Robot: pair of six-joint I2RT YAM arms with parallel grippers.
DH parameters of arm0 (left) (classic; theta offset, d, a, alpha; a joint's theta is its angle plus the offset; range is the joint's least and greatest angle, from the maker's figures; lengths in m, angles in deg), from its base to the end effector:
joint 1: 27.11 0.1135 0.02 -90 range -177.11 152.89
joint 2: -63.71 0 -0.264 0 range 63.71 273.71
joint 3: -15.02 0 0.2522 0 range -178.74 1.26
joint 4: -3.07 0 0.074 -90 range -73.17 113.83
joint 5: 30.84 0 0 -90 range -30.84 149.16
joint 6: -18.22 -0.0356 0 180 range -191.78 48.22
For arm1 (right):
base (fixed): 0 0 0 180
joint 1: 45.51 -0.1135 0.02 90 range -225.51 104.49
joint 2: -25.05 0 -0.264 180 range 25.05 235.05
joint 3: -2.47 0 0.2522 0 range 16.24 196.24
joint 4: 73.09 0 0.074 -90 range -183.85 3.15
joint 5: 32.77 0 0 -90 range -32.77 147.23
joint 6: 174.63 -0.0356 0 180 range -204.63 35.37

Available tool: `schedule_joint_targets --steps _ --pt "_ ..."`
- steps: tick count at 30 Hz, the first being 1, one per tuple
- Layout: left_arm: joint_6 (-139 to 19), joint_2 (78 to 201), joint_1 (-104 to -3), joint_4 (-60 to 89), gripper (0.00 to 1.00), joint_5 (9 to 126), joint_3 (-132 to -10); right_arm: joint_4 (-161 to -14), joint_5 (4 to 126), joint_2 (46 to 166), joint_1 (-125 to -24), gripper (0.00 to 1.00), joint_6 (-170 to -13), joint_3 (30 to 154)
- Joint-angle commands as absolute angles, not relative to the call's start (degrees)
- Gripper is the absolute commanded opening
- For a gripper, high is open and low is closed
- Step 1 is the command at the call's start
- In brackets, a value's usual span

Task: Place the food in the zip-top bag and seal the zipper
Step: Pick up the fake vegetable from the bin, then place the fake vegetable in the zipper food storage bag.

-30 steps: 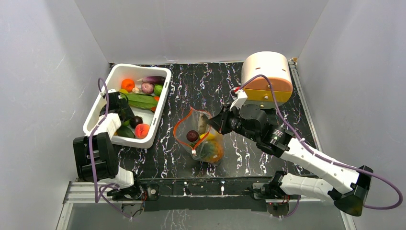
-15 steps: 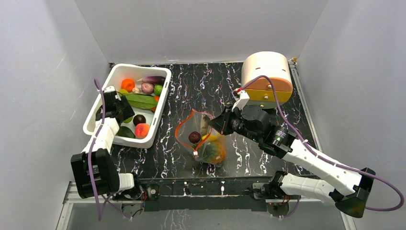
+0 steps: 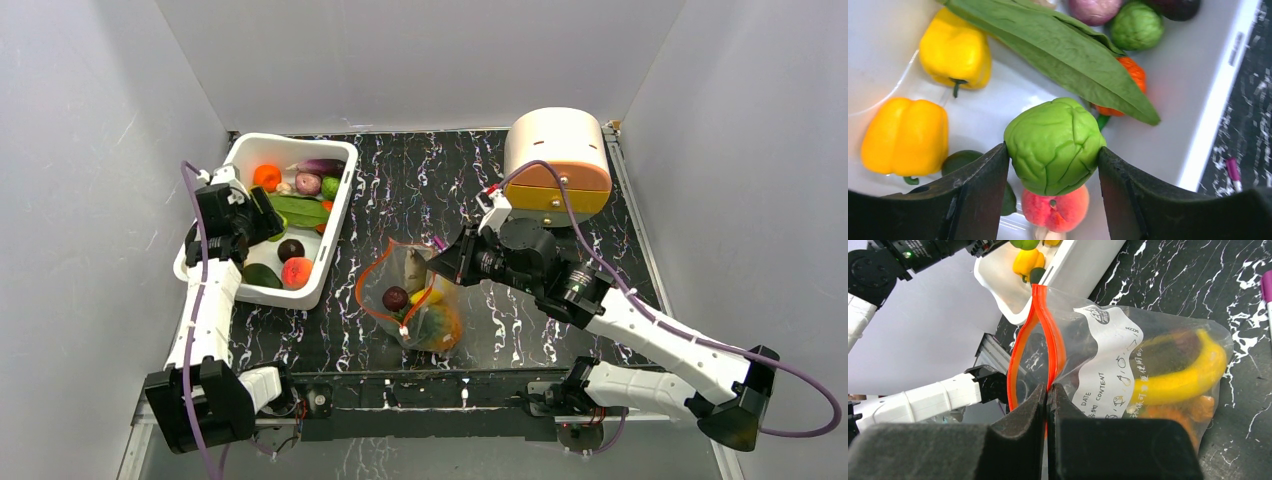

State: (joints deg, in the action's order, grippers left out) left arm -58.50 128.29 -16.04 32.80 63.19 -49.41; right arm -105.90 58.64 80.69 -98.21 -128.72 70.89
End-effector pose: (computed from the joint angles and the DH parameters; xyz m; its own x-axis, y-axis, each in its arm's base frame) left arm 0.2496 0.0463 0.2967 -0.4456 -0.3207 -0.8358 -0.2405 0.9422 -0.2333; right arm 0.1326 0.1755 0.3497 -0.7121 0.2130 -0.6689 -0.4368 0.6115 0.6598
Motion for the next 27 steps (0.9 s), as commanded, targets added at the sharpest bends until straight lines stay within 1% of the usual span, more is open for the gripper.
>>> schedule_joint_targets --steps 1,4,8,14,22,27 --pt "-59.43 125.85 -17.24 36.25 0.30 71.31 -52.41 -99.51 60.34 81.27 -98.06 0.00 -130.31 72.87" --pt "-59.72 125.29 -18.57 38.23 0.30 74.04 -54.16 -99.51 60.08 81.73 -98.04 0.00 -129.85 72.98" --pt "-62.16 126.01 -21.71 40.59 0.30 80.75 -57.01 -100.09 58.79 82.55 -98.06 0.00 -129.42 73.64" --pt "-64.32 126.99 -26.64 43.52 0.27 88.40 -61.07 -101.17 56.37 83.35 -98.07 0.00 -128.54 75.00" --pt "-61.69 126.55 -30.70 41.83 0.27 98.25 -64.14 -100.75 54.64 84.79 -98.06 0.00 -128.12 75.81" --pt "-55.28 126.35 -33.37 35.96 0.26 105.34 -64.42 -100.06 54.20 85.11 -98.05 0.00 -128.76 75.04"
